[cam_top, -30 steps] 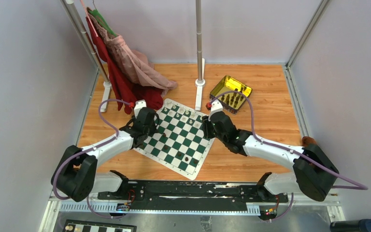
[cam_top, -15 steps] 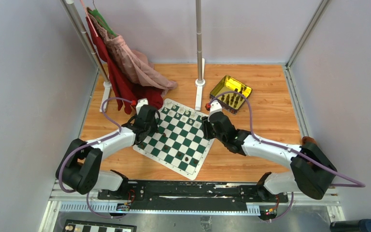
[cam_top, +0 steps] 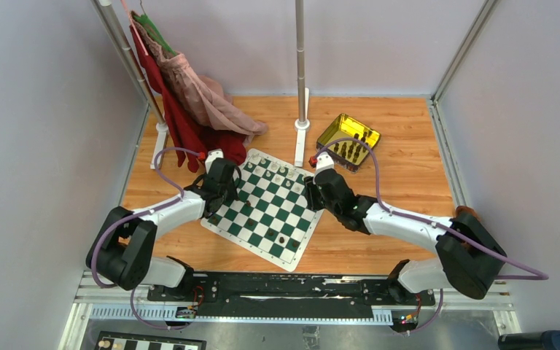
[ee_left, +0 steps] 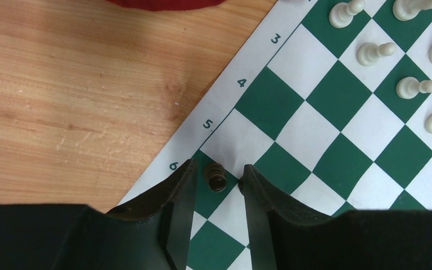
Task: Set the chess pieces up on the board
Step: Pick up the chess piece from the chessboard.
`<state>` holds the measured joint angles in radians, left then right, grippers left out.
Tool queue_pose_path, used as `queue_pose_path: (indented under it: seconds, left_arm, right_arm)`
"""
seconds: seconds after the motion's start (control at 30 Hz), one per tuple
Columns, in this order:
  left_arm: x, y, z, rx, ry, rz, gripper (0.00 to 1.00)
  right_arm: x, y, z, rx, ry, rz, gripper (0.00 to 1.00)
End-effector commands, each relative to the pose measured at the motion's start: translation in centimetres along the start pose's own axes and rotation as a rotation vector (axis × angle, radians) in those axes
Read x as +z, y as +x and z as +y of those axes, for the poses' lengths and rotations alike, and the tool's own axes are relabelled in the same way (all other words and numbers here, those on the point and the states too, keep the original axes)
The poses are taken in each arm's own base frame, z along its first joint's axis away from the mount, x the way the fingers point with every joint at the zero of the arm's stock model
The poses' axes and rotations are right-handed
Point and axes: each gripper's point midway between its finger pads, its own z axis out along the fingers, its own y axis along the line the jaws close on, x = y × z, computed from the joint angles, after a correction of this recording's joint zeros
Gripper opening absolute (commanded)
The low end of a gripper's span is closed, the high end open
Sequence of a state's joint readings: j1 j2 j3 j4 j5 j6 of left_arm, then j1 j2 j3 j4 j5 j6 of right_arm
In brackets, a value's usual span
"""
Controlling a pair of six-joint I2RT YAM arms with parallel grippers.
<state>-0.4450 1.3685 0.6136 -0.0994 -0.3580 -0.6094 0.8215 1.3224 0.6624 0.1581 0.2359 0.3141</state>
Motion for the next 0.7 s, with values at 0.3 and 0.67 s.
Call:
queue_pose_path:
  seconds: [0.3, 0.67]
  left_arm:
    - [0.42, -0.3, -0.15, -0.019, 0.007, -0.001, 0.37]
    - [0.47, 0.12, 0.08, -0.016, 0.001, 0.009, 0.29]
  right_arm:
    - [0.38, -0.97, -0.43, 0.013, 0.018, -0.026, 0.4]
    - [0.37, -0.82, -0.46, 0.016, 0.019, -0.024, 0.4]
